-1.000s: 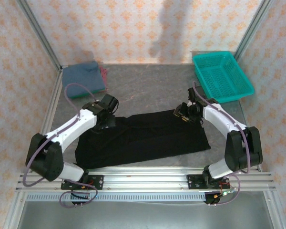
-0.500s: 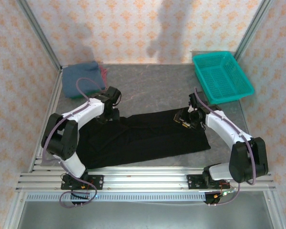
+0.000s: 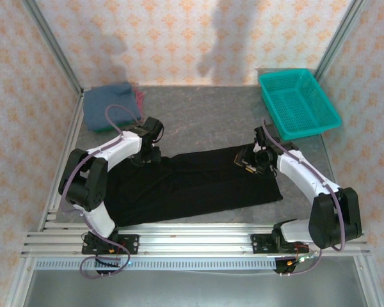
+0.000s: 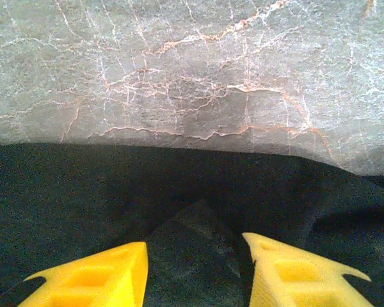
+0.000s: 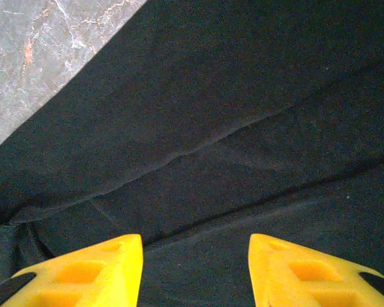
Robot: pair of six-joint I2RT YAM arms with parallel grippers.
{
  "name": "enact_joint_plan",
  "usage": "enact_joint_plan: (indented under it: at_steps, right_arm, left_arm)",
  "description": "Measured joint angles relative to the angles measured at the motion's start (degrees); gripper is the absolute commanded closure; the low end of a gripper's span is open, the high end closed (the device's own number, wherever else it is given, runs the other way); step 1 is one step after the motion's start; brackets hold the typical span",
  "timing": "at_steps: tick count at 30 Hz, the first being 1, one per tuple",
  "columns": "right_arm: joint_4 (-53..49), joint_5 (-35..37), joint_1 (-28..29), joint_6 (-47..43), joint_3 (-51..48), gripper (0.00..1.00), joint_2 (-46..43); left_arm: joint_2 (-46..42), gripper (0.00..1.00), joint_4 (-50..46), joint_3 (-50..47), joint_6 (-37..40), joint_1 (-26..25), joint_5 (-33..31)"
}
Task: Fold and stack the t-shirts
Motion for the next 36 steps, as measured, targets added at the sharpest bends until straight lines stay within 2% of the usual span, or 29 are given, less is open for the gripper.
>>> enact_joint_plan:
  at_steps: [6, 11, 16, 26, 27, 28, 30, 32, 36]
  right_arm:
    - [-0.11, 0.22, 0.0, 0.17, -0.48, 0.52, -0.33]
    - [-0.2, 0.39, 0.0, 0.2, -0.57, 0.52, -0.59]
    - [-0.2, 0.61, 0.0, 0.68, -0.98, 0.52, -1.05]
    - [-0.15, 1.29, 0.0, 1.49, -1.95, 0.52, -1.29]
    - [-0.17, 1.29, 0.0, 1.53, -2.01, 0.52, -1.29]
    - [-0.17, 1.29, 0.0, 1.64, -2.05, 0.52, -1.29]
    - [-0.17, 1.29, 0.0, 1.68, -2.16, 0.52, -1.29]
    - [-0.15, 1.27, 0.0, 1.68, -2.27, 0.52, -1.29]
    - [-0.17, 1.27, 0.0, 1.68, -2.38, 0.52, -1.33]
  left_arm:
    - [0.02, 0.77, 0.2, -0.96, 0.96, 0.26, 0.09]
    - [0.02, 0.95, 0.42, -1.51, 1.51, 0.26, 0.15]
    - [-1.2, 1.0, 0.37, -2.93, 2.05, 0.26, 0.5]
    - [-9.7, 1.0, 0.37, -5.79, 2.1, 0.26, 0.48]
    - [-10.56, 0.94, 0.39, -5.81, 2.1, 0.26, 0.39]
    - [-11.1, 0.78, 0.42, -5.81, 2.1, 0.26, 0.24]
    - [-11.63, 0.65, 0.57, -6.05, 2.19, 0.52, 0.13]
    - [-11.45, 0.61, 0.79, -6.51, 2.12, 1.2, 0.11]
    - [-9.33, 0.63, 1.7, -7.19, 2.36, 2.97, 0.35]
